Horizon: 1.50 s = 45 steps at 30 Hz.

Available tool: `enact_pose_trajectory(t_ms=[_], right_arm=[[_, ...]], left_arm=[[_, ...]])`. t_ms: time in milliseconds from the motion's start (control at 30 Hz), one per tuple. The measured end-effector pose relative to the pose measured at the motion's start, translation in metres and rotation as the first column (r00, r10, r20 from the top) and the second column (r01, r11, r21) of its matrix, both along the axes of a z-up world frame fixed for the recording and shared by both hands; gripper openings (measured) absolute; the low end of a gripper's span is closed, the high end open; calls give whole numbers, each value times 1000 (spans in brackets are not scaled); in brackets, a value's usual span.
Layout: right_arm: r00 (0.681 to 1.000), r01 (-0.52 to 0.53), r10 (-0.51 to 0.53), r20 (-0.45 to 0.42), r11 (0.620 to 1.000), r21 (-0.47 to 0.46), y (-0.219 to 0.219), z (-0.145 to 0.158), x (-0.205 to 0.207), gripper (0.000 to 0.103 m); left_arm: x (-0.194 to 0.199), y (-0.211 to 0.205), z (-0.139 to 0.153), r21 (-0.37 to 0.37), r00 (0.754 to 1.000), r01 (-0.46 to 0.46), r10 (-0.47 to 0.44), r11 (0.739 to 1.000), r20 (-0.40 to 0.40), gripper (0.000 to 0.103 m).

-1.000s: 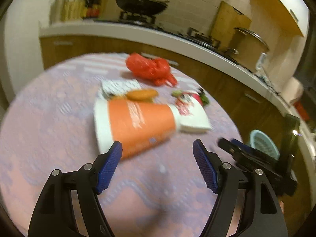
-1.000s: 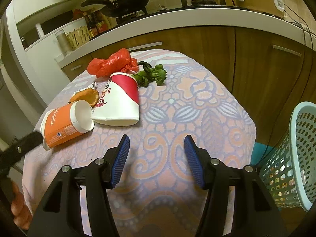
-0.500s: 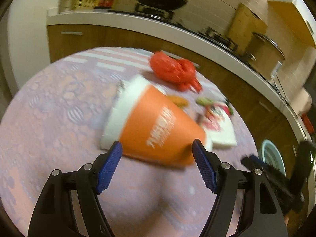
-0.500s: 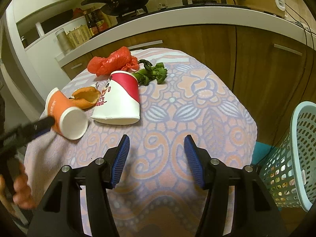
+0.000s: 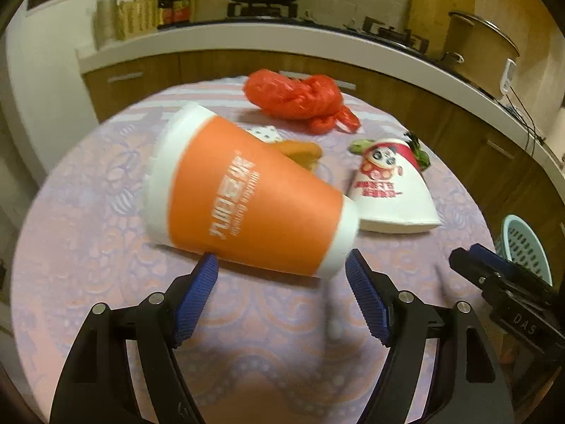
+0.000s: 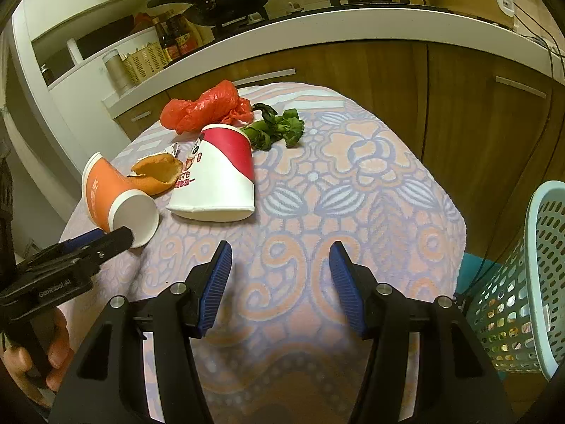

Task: Collect trash
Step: 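Grasp the orange paper cup with the left tool while the right tool grasps the red-and-white cup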

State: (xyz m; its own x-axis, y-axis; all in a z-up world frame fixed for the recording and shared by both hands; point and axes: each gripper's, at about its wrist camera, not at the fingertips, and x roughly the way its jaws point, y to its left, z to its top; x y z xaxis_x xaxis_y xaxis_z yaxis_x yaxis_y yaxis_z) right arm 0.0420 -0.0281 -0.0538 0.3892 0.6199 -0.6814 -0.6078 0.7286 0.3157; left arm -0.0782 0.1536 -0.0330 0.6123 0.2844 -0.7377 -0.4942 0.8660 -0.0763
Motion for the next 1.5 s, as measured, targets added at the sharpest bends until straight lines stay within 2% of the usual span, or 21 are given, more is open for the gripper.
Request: enact_pose_trajectory(t_ms=[167,433,500,600,733,800,867,967,1067,1100,1167,1267,1333,1433,1500], right_arm=[[1000,-10,10,-1,1000,4,1,0,0,54],[1000,-15,15,1,1000,-2,1,0,0,54],[1000,-15,15,7,1000,-13,3,0,0,54],[1000,-17,18,15,1000,-26,6,0,-1,54],[1000,-19,19,16,999,-33,8,1,-1,54],[1000,-14,15,22,999,-39,9,2,-1,54],[999,-9,10,37,999,-47,10,5,-2,54],[998,-6,10,66,998,-58,14,13,-1,54],[996,-23,27,84,999,-47,23,26,3,55],[996,-31,34,85,999,-43,27,30,5,56],[994,-39,44,97,998,-50,37,36,6,62],[990,-59,67,120,996,-64,54,43,8,65],[990,-64,72,118,996,-68,62,43,10,66],[994,-65,71,89,996,-64,71,39,19,66],[996,-62,67,64,996,-71,76,33,26,66]], left_arm=[[-30,19,17,47,998,-62,61,997,24,73],[-76,61,26,6,989,-144,144,990,44,72],[-85,67,25,-43,991,-112,114,993,69,72],[-86,68,22,-156,993,19,0,988,118,73],[-76,79,19,-219,985,-25,61,975,159,76],[-65,83,12,-241,985,-73,108,968,135,76],[-53,91,1,-292,981,-126,163,948,106,76],[-43,96,-8,-342,977,-144,188,929,100,78],[-33,92,-6,-297,978,-153,187,942,89,75],[-30,94,-7,-297,978,-154,187,942,87,69],[-27,97,-8,-290,978,-155,188,944,91,66],[-30,97,-7,-308,974,-135,184,942,135,65],[-36,96,-5,-315,966,-108,175,943,192,65],[-44,90,-4,-298,954,-81,160,951,253,65],[-46,85,-4,-291,952,-69,150,954,266,65]])
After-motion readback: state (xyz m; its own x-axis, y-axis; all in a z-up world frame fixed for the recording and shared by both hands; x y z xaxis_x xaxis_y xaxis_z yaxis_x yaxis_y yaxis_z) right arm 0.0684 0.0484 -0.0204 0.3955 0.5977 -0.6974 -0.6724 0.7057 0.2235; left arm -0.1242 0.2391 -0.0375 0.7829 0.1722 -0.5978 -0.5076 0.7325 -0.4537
